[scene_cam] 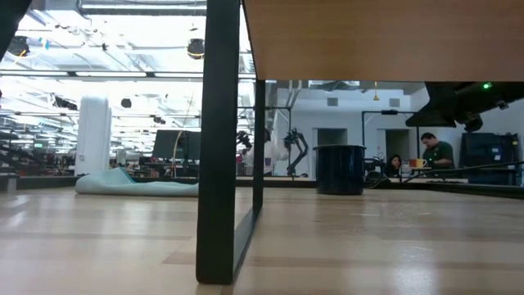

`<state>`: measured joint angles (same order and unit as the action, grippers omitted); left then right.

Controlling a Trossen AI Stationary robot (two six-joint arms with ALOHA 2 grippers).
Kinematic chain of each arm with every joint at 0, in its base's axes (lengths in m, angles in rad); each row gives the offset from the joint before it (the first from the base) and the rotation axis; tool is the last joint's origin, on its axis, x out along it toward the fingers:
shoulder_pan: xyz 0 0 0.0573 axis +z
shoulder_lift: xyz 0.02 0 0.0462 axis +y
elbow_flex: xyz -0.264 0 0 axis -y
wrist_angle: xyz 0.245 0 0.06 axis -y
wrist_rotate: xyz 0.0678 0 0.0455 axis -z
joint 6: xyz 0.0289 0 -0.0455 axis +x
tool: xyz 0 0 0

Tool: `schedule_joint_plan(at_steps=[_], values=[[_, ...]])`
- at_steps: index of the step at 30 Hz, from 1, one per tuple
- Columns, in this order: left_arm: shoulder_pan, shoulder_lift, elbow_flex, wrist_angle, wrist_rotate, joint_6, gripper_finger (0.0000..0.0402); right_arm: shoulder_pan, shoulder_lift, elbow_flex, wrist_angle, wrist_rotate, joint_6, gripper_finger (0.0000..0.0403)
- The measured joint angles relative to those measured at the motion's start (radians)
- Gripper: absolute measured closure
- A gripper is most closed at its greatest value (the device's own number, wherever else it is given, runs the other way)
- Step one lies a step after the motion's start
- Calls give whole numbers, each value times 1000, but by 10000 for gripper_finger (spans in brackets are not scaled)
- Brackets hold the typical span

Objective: Stack small to large cups/mugs on shelf
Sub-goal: Put the brown mug on the shelf

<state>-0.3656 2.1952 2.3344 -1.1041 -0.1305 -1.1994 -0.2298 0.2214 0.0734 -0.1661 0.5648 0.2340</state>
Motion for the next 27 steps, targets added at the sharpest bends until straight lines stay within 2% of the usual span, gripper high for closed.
schedule_joint_plan(at_steps=[17,27], values=[[-22,0,0,-3,-1,-139,310,0,0,0,0,0,-8,370],[0,0,0,3,-10,-30,310,0,0,0,0,0,-9,370]])
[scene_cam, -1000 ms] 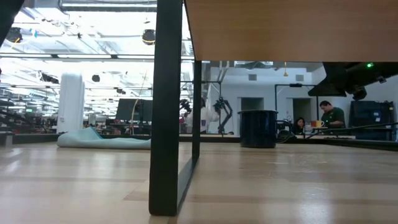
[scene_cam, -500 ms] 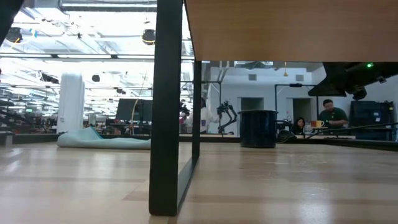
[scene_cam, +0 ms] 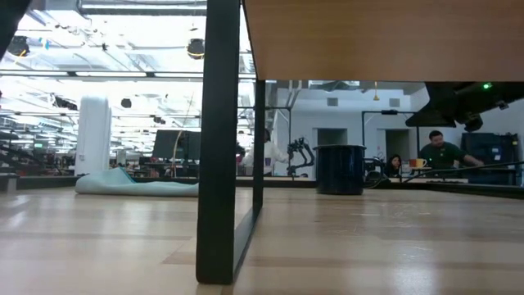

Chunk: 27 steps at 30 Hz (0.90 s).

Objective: Stack small to large cups/mugs on shelf
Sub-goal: Put the brown mug on the shelf

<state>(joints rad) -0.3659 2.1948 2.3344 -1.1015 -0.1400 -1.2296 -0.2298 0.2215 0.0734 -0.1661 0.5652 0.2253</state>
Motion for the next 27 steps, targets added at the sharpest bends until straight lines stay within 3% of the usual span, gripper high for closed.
schedule_joint_plan(at_steps=[15,27], values=[[54,0,0,76,39,157,310,0,0,0,0,0,0,370],[57,63,0,86,106,156,311,0,1,0,0,0,2,370]])
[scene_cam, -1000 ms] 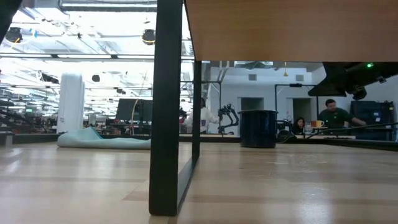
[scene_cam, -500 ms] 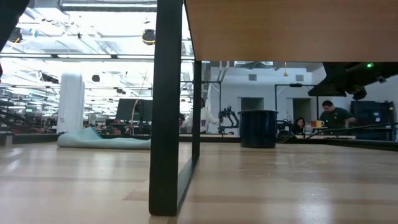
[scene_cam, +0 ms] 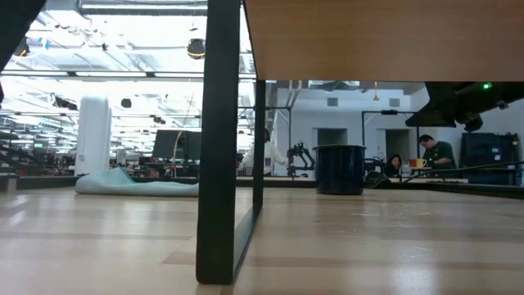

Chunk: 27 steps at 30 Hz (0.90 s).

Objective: Stack small to large cups/mugs on shelf
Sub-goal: Put the brown mug on the shelf

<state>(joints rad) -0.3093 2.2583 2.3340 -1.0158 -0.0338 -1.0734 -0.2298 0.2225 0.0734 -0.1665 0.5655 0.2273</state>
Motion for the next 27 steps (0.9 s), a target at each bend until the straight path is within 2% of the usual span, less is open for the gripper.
schedule_joint_plan(at_steps=[4,18,27], values=[[2,12,3,51,31,29,311,0,1,0,0,1,0,370],[2,11,13,40,3,55,307,0,7,0,0,-1,0,370],[9,10,15,50,28,52,265,0,7,0,0,0,-1,370]])
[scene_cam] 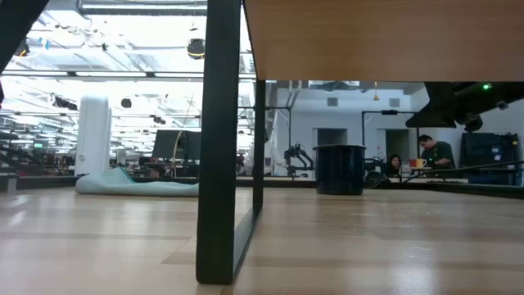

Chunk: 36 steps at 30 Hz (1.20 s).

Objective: Stack small to large cups/mugs on shelf
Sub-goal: Put the brown mug on the shelf

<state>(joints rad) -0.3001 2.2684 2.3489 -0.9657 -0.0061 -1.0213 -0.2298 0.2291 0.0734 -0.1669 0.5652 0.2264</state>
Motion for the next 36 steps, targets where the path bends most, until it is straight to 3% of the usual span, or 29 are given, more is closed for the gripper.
schedule_joint_plan(at_steps=[8,26,30,36], values=[[8,-2,1,3,31,-9,220,0,0,0,0,0,-1,370],[20,-1,0,-2,63,-34,227,0,0,0,0,0,-51,370],[28,1,-1,-14,78,-34,246,0,0,0,0,0,-52,370],[34,3,-2,-13,79,-23,311,0,0,0,0,0,-53,370]])
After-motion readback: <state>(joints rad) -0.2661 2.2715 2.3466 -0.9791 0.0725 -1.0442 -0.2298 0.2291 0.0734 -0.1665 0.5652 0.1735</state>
